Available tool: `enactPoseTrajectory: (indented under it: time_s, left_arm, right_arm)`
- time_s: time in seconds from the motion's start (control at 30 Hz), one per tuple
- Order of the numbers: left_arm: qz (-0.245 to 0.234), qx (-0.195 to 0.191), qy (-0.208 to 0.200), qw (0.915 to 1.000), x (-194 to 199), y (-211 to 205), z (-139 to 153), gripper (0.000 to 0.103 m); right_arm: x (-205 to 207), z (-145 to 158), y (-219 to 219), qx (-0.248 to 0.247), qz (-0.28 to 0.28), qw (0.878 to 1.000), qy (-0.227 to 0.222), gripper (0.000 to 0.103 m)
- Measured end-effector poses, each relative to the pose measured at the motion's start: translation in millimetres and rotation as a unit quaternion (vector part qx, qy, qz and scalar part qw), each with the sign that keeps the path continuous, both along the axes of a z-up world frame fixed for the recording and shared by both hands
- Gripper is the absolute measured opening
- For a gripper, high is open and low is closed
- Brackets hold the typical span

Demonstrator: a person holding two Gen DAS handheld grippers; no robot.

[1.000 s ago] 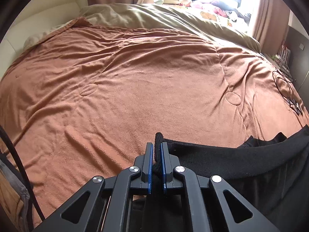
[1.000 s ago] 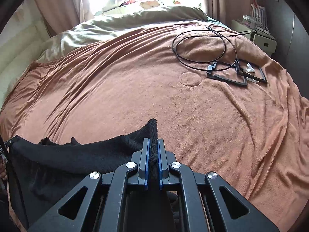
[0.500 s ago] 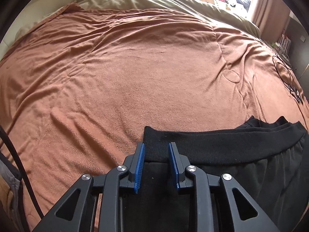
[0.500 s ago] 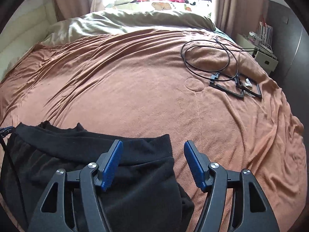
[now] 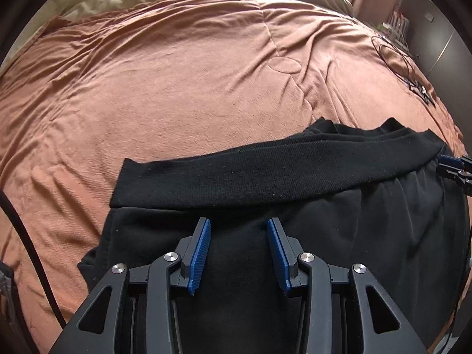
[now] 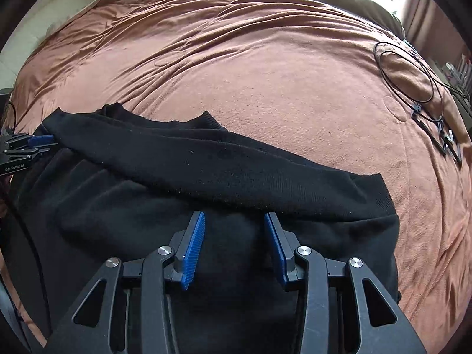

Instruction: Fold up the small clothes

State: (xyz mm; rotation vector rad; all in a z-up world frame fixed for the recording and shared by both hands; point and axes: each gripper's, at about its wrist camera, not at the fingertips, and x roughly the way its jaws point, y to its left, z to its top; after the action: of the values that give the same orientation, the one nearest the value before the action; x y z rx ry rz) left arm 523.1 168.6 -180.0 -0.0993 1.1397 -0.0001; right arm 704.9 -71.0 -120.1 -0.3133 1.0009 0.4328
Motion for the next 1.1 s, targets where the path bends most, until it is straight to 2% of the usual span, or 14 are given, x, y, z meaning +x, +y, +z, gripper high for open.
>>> enactPoseTrajectory:
  time_s: [0.17, 0.3, 0.4, 0.47, 0.57, 0.67, 0.73, 0.8, 1.1]
  left_arm:
    - [0.006, 0.009, -0.004, 0.9999, 11.5, -0.3, -7.8, 0.045]
    - [0.007, 0.019, -0.011, 0.9997, 13.7, -2.7, -11.0, 0.046]
    - [0.013, 0.022, -0.016, 0.9995, 11.8, -3.9, -11.7, 0.047]
    - [0.017, 0.019, -0.013, 0.9996, 11.5, -3.7, -10.3, 0.047]
    - [0.033, -0.003, -0.003, 0.9994, 4.4, -0.6, -4.0, 0.047]
    - [0.039, -0.028, -0.007, 0.9988, -10.1, -1.4, 3.9, 0.055]
    - [0.039, -0.025, -0.010, 0.9989, -21.3, -5.7, 7.8, 0.057]
    - [0.035, -0.027, -0.009, 0.9990, -32.4, -11.6, 9.8, 0.057]
    - [0.012, -0.016, -0.014, 0.9997, -85.0, -43.2, 14.7, 0.062]
  right_arm:
    - [20.7, -18.1, 16.4, -0.017, -0.023, 1.000, -0.001, 0.039]
    - [19.3, -23.1, 25.4, -0.025, -0.041, 0.999, -0.014, 0.040]
    - [12.6, -19.6, 28.2, -0.026, -0.047, 0.999, -0.010, 0.040]
    - [8.7, -12.8, 23.4, -0.009, -0.051, 0.999, 0.003, 0.040]
    - [-6.4, 0.9, 13.8, 0.023, -0.046, 0.999, 0.007, 0.040]
    - [-18.7, 2.5, 7.1, 0.033, -0.045, 0.998, 0.020, 0.042]
    - [-31.5, 0.0, 3.0, 0.033, -0.043, 0.998, 0.023, 0.048]
    - [-41.4, 2.1, -4.4, 0.027, -0.042, 0.999, 0.017, 0.059]
    - [-103.5, -7.1, -31.2, 0.002, -0.049, 0.999, -0.003, 0.060]
